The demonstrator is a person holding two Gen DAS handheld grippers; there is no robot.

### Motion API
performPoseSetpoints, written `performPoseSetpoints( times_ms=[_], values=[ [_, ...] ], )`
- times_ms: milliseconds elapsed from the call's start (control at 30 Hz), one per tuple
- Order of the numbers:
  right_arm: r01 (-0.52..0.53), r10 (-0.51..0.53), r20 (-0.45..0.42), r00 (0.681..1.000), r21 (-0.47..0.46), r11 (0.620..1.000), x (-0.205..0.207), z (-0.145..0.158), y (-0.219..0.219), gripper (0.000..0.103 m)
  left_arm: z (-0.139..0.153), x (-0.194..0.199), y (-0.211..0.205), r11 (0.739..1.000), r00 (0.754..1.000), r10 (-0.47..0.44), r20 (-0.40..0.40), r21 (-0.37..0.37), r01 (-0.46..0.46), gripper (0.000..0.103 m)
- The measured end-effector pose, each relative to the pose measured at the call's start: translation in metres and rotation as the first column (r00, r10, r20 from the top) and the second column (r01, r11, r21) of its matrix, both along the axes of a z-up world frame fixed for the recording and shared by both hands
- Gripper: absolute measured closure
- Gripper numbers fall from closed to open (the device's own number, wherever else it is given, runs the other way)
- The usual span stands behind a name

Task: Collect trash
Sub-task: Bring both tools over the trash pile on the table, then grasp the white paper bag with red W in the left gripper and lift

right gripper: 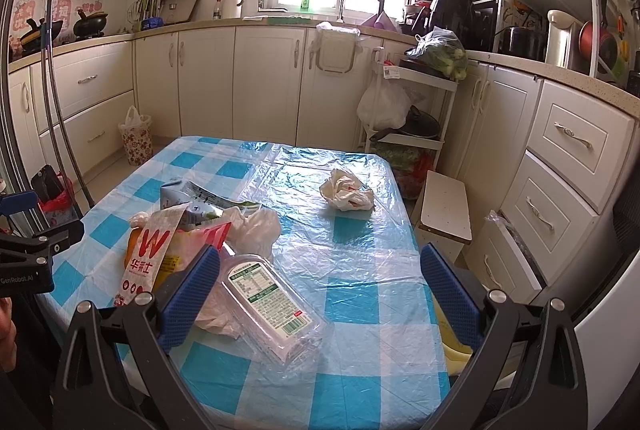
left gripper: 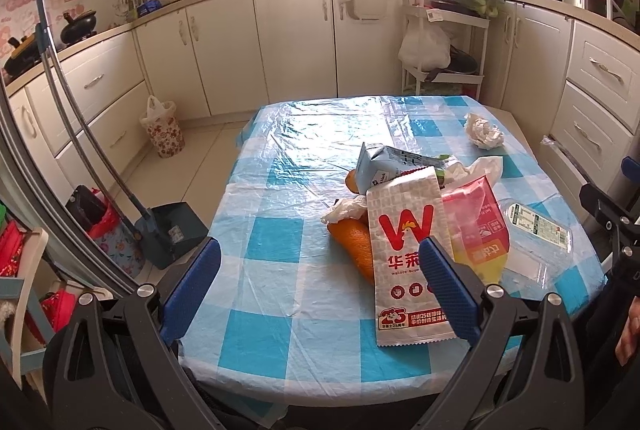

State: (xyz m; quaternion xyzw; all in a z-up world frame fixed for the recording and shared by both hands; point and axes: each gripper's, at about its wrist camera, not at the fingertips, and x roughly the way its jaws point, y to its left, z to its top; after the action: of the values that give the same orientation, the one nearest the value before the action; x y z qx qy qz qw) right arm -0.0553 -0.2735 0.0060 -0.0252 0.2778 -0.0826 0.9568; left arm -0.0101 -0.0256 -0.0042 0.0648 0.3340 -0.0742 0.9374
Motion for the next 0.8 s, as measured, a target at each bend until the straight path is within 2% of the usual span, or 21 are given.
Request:
performPoseSetpoints(
  times_ms=[567, 800],
  values=[
    [-0.002, 0.002, -0.006, 1.0, 0.003, 1.0, 0.0, -0.005, -0.001, 0.007, 0.001, -0.002, -0.004, 1.0, 1.0, -0.021, 0.0, -0.004, 0.021, 0.007],
    [0.017, -0.016, -0.016, 1.0, 0.05, 0.999, 0.0, -0.005, -0.013, 0.007, 0.002, -0.001, -0.015, 0.997, 0.996, -0.077, -0.033, -0.034, 0.076, 0.007]
  ],
)
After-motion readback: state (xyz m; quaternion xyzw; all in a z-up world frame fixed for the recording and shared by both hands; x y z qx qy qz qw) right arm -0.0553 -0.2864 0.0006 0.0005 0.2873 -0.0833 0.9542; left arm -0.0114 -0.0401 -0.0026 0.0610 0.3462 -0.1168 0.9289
